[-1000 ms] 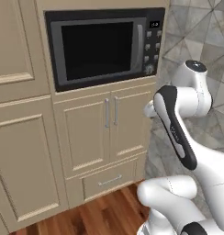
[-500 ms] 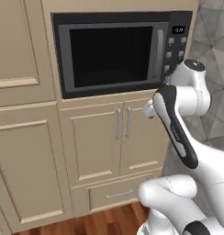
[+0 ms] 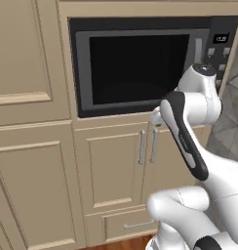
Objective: Navigate to the microwave.
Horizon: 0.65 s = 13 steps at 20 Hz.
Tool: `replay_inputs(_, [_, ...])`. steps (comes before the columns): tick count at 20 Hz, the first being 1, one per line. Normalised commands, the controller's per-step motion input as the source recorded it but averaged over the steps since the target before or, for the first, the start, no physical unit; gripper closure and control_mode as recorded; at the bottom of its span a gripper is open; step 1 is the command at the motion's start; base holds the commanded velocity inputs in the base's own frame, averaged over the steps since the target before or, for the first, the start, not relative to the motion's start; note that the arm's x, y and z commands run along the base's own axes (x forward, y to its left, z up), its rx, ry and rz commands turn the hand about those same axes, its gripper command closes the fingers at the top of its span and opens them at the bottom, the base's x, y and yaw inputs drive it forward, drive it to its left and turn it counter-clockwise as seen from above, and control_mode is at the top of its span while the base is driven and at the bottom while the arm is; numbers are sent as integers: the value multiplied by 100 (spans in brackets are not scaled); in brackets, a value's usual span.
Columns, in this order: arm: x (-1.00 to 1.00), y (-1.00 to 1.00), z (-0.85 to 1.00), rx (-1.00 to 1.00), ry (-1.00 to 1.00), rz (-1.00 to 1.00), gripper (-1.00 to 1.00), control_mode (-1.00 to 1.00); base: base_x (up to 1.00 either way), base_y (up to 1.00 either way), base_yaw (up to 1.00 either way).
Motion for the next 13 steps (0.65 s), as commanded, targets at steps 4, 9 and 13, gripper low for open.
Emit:
replay_inputs(4, [0, 0, 0, 0, 0, 0, -100, 100, 68, 0, 8])
replay_inputs(9, [3, -2, 14, 1, -9, 0, -100, -100, 20, -4, 3])
replay_inputs(13, [22, -1, 47, 2, -26, 0, -100, -100, 0, 0, 0])
